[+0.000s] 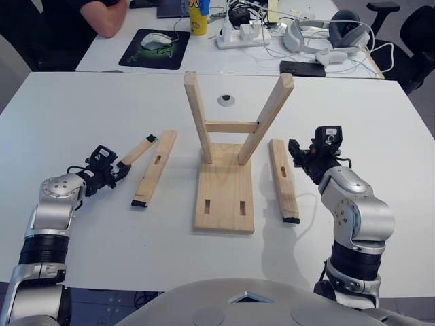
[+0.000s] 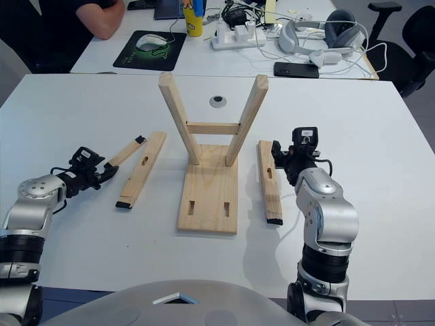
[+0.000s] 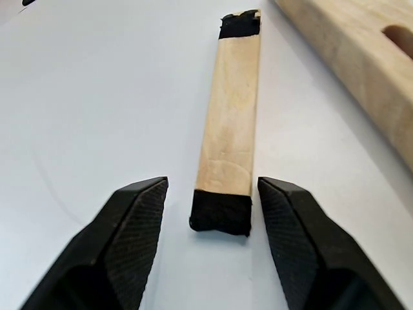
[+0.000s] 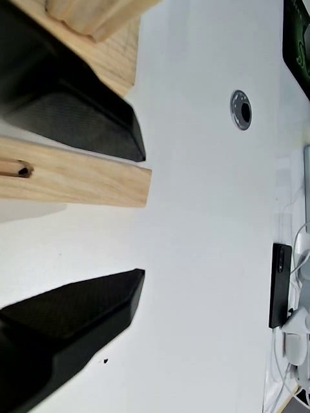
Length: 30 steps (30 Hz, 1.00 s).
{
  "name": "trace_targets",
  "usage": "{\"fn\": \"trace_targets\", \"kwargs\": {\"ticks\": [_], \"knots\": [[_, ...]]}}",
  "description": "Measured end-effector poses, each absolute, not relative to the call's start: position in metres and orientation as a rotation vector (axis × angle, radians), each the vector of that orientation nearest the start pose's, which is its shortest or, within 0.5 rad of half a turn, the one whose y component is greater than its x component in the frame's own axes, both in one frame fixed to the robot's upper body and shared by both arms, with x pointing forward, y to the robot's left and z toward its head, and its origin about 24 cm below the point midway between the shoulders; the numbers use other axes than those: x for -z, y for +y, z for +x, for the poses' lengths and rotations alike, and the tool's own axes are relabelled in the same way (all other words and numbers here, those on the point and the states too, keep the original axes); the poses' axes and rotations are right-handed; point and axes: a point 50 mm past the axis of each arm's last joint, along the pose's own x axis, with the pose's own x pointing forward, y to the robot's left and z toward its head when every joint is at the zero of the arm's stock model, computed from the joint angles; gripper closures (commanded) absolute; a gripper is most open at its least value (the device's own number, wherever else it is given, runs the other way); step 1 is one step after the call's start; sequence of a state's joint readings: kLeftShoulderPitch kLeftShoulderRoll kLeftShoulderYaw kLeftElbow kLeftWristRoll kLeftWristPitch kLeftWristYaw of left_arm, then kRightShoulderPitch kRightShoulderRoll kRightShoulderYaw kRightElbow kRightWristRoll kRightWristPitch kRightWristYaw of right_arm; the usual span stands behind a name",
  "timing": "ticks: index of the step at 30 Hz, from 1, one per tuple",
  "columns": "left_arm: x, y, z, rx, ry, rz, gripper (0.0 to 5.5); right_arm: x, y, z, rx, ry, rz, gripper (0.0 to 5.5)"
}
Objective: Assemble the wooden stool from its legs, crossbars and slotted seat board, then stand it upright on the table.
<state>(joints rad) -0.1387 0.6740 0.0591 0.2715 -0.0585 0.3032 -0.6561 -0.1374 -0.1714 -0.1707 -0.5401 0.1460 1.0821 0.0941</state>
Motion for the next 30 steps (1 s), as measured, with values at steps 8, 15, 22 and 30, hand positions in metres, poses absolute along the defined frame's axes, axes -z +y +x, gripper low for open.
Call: {"fn": "trace_targets", "kwargs": {"ticks": [8,15,22,30], "knots": [[-0.042,0.299,0.265,0.421,0.578,0.273,3.16,-0.104,-0.190,0.251,-0.031,0.393,-0.012,2.39],[-0.039,0.297,0.265,0.496,0.602,0.206,4.16,-0.107,-0.191,0.254,-0.028,0.380,-0.022,2.39],[-0.042,0.303,0.273,0.450,0.564,0.282,4.17,-0.111,-0.197,0.258,-0.001,0.342,-0.050,2.39],[-0.115,0.293,0.294,0.305,-0.018,0.260,4.17,-0.158,-0.219,0.279,0.021,0.036,0.035,2.39]]}}
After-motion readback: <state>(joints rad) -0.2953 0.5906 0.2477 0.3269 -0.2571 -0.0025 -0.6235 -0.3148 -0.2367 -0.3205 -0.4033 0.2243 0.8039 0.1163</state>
